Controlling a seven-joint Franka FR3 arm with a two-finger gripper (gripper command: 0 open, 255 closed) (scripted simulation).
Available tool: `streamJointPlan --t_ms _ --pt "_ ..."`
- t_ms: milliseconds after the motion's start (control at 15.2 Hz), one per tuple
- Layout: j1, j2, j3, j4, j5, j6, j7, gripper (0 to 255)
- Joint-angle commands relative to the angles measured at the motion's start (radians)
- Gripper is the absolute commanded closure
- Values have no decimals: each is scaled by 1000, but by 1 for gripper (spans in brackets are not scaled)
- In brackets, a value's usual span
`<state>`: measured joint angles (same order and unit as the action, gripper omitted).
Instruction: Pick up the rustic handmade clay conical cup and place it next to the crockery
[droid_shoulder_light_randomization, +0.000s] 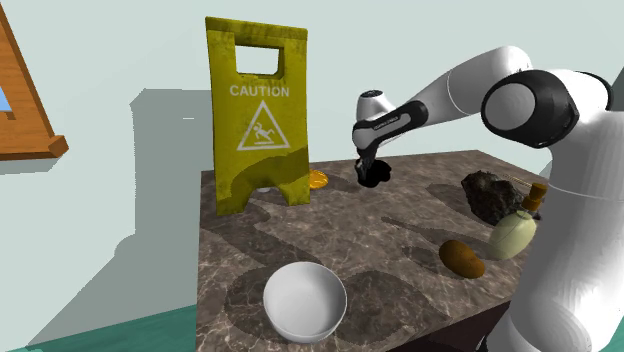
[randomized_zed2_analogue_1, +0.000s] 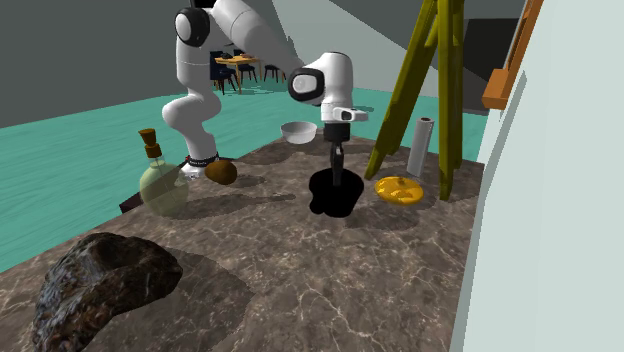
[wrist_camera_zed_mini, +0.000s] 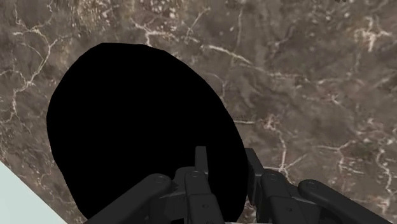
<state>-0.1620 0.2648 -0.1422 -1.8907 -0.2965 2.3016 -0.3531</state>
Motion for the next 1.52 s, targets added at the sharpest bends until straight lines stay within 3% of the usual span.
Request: streamJointPlan --t_ms 0,1452 --pt "1 -16 1 8 2 -22 -6 255" --pt "6 -95 8 198 35 -285 -78 255"
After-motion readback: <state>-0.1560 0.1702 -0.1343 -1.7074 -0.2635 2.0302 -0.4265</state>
